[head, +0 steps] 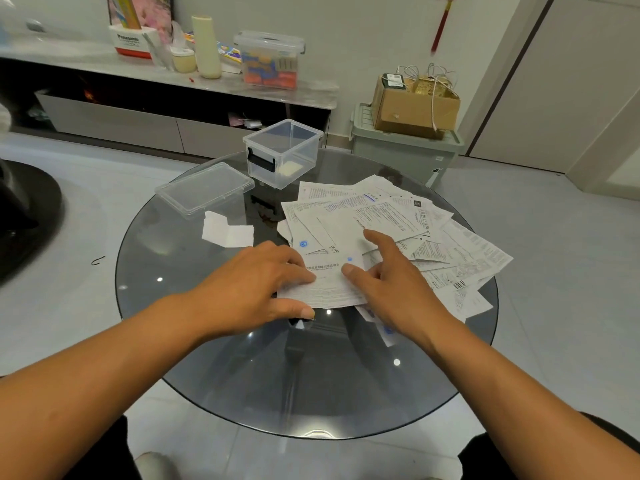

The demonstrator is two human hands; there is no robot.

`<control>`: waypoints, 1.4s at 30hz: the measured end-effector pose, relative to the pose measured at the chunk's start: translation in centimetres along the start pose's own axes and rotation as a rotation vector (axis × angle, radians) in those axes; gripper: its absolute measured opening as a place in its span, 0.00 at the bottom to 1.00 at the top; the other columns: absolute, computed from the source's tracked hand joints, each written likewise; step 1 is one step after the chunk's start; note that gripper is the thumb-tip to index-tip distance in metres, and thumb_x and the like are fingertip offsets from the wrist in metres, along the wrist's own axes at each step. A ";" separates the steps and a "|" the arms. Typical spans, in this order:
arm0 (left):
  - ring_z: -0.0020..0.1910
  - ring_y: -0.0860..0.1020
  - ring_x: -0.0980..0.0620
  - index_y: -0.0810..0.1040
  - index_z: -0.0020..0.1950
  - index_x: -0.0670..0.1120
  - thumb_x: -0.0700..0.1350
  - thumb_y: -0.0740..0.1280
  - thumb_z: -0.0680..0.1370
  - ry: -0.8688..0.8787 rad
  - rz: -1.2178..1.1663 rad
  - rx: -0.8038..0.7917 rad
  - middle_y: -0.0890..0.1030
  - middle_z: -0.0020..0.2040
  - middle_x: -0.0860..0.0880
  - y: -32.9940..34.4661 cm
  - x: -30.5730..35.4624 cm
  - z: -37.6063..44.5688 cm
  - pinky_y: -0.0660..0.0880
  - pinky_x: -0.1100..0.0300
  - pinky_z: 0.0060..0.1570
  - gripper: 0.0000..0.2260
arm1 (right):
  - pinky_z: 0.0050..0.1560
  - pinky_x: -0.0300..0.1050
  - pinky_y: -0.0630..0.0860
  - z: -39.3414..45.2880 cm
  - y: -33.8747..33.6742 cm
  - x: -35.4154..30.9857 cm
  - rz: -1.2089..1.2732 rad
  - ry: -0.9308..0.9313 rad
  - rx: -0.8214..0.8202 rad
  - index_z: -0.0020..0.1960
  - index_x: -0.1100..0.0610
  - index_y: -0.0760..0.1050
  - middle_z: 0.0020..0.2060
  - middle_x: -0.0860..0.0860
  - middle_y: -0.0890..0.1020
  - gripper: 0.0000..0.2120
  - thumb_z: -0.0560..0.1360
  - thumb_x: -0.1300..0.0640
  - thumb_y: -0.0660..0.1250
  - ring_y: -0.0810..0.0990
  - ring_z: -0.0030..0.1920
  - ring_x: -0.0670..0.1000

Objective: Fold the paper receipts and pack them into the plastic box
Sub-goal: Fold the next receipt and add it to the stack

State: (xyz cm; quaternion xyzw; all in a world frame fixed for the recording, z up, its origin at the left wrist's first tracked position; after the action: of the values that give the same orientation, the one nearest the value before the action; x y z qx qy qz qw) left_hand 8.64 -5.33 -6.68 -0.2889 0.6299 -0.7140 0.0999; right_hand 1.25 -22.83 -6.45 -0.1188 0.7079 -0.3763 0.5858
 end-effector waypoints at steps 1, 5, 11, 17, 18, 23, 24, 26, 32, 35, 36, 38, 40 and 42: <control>0.62 0.68 0.58 0.75 0.71 0.60 0.69 0.64 0.75 0.004 -0.009 0.002 0.73 0.66 0.61 -0.1 0.1 0.1 0.70 0.57 0.62 0.27 | 0.49 0.48 0.79 0.0 0.0 -0.2 0.057 -0.007 -0.012 0.77 0.36 0.59 0.37 0.44 0.82 0.31 0.79 0.44 0.69 0.82 0.43 0.44; 0.62 0.68 0.58 0.77 0.69 0.61 0.62 0.68 0.77 0.000 -0.052 -0.030 0.73 0.67 0.61 -0.2 0.2 0.4 0.67 0.61 0.62 0.20 | 0.47 0.39 0.79 -1.0 -0.7 -2.4 0.289 -0.137 -0.004 0.76 0.36 0.62 0.39 0.42 0.84 0.26 0.81 0.45 0.67 0.84 0.44 0.42; 0.53 0.75 0.66 0.58 0.76 0.67 0.48 0.79 0.72 -0.143 -0.452 0.034 0.70 0.63 0.65 -0.7 -1.7 0.0 0.75 0.69 0.50 0.41 | 0.62 0.43 0.75 -1.8 2.1 -3.4 0.073 -0.264 -0.203 0.68 0.39 0.75 0.54 0.38 0.84 0.14 0.83 0.49 0.65 0.80 0.57 0.39; 0.63 0.71 0.62 0.76 0.69 0.61 0.54 0.77 0.73 -0.014 -0.226 0.054 0.63 0.75 0.59 -1.7 -1.5 -0.2 0.71 0.69 0.58 0.25 | 0.60 0.38 0.73 -1.5 3.3 -3.6 -0.210 -0.373 -0.214 0.62 0.43 0.83 0.57 0.39 0.83 0.15 0.79 0.58 0.68 0.76 0.58 0.40; 0.65 0.71 0.60 0.80 0.64 0.59 0.55 0.75 0.74 0.009 -0.145 0.057 0.67 0.73 0.58 -1.6 -1.4 -0.2 0.69 0.68 0.59 0.18 | 0.60 0.37 0.73 -1.5 3.3 -3.4 -0.196 -0.349 -0.222 0.64 0.43 0.82 0.58 0.38 0.81 0.18 0.79 0.60 0.68 0.76 0.57 0.39; 0.49 0.81 0.57 0.85 0.49 0.57 0.53 0.72 0.78 -0.124 -0.528 0.110 0.84 0.48 0.58 -1.1 -2.6 0.1 0.77 0.58 0.49 0.03 | 0.60 0.42 0.74 -1.0 2.8 -3.0 -0.093 -0.297 -0.174 0.61 0.42 0.80 0.58 0.40 0.76 0.16 0.75 0.54 0.75 0.76 0.57 0.41; 0.48 0.82 0.57 0.85 0.49 0.55 0.51 0.71 0.78 -0.151 -0.606 0.090 0.85 0.47 0.58 -0.9 -2.6 0.2 0.78 0.58 0.50 0.03 | 0.58 0.42 0.74 -0.9 2.7 -2.9 -0.089 -0.274 -0.154 0.59 0.42 0.81 0.56 0.41 0.75 0.14 0.75 0.51 0.76 0.76 0.55 0.41; 0.48 0.83 0.60 0.86 0.48 0.53 0.49 0.70 0.80 -0.167 -0.695 0.034 0.86 0.45 0.59 -0.5 -2.2 0.2 0.77 0.64 0.49 0.04 | 0.51 0.42 0.75 -0.9 2.4 -3.0 -0.067 -0.238 -0.118 0.54 0.45 0.84 0.50 0.43 0.76 0.07 0.76 0.48 0.75 0.76 0.48 0.42; 0.43 0.81 0.61 0.85 0.48 0.52 0.65 0.66 0.73 -0.249 -0.797 -0.051 0.85 0.43 0.58 -0.7 -1.3 -0.2 0.75 0.68 0.43 0.19 | 0.49 0.61 0.77 -0.9 2.2 -3.2 0.064 -0.187 -0.124 0.44 0.56 0.80 0.42 0.57 0.82 0.12 0.78 0.47 0.72 0.80 0.43 0.57; 0.38 0.78 0.57 0.83 0.46 0.50 0.60 0.74 0.73 -0.210 -0.617 -0.056 0.83 0.42 0.52 -0.4 -1.0 -0.2 0.74 0.64 0.38 0.14 | 0.53 0.65 0.81 -0.6 2.4 -2.1 0.179 -0.080 -0.136 0.44 0.53 0.80 0.45 0.52 0.86 0.18 0.67 0.40 0.75 0.84 0.46 0.58; 0.39 0.78 0.54 0.82 0.46 0.50 0.57 0.74 0.74 -0.201 -0.569 -0.031 0.82 0.43 0.50 -0.5 -0.9 -0.2 0.76 0.60 0.39 0.12 | 0.54 0.64 0.81 -0.3 2.4 -1.6 0.240 -0.047 -0.129 0.43 0.53 0.80 0.47 0.50 0.86 0.18 0.64 0.41 0.77 0.86 0.48 0.56; 0.44 0.78 0.53 0.81 0.44 0.46 0.52 0.75 0.75 -0.175 -0.539 0.020 0.81 0.49 0.48 -0.7 -0.7 -0.1 0.78 0.56 0.43 0.11 | 0.57 0.60 0.82 0.0 2.3 -1.3 0.372 -0.016 -0.117 0.40 0.54 0.82 0.50 0.47 0.87 0.12 0.65 0.51 0.82 0.87 0.51 0.51; 0.48 0.78 0.62 0.80 0.43 0.45 0.50 0.76 0.74 -0.187 -0.539 0.067 0.79 0.56 0.53 -1.0 -0.5 -0.1 0.77 0.65 0.45 0.10 | 0.58 0.58 0.83 0.0 1.9 -1.3 0.444 -0.017 -0.082 0.37 0.53 0.82 0.51 0.49 0.88 0.10 0.67 0.60 0.83 0.87 0.51 0.49; 0.45 0.79 0.64 0.78 0.47 0.48 0.46 0.77 0.74 -0.222 -0.635 0.135 0.79 0.59 0.56 -1.2 -0.6 -0.1 0.77 0.68 0.43 0.10 | 0.56 0.60 0.83 -0.2 1.4 -1.8 0.470 -0.047 -0.052 0.40 0.55 0.81 0.46 0.52 0.88 0.10 0.68 0.64 0.82 0.88 0.48 0.53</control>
State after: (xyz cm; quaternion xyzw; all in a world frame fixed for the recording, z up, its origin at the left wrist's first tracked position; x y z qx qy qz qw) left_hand 9.34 -4.69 -5.66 -0.5392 0.4450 -0.7138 -0.0407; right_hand 1.95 -20.64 -6.06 0.0257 0.7116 -0.2083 0.6705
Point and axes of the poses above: each hand's wrist, its own z-axis towards the middle knuckle, its own y-axis out of the palm, x = y × z, the point moved 9 cm from there along z, towards the middle knuckle
